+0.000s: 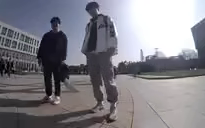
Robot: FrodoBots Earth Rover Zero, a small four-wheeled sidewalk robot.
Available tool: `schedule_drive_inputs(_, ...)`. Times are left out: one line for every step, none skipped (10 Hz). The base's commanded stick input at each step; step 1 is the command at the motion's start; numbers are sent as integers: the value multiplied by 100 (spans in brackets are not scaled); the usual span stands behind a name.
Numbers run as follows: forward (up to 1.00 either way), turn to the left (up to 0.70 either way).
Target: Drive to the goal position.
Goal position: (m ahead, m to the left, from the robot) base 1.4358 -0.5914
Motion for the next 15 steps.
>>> schedule_drive_inputs(0,0)
schedule_drive_inputs(0,0)
schedule_drive_inputs(0,0)
schedule_drive_inputs(0,0)
schedule_drive_inputs(0,0)
schedule_drive_inputs(0,0)
schedule_drive_inputs(0,5)
schedule_drive_inputs(0,10)
schedule_drive_inputs(0,3)
schedule_drive_inputs(0,0)
schedule_drive_inputs(0,0)
schedule_drive_inputs(0,0)
schedule_drive_inputs(0,0)
schedule_drive_inputs(0,0)
schedule_drive_inputs(0,0)
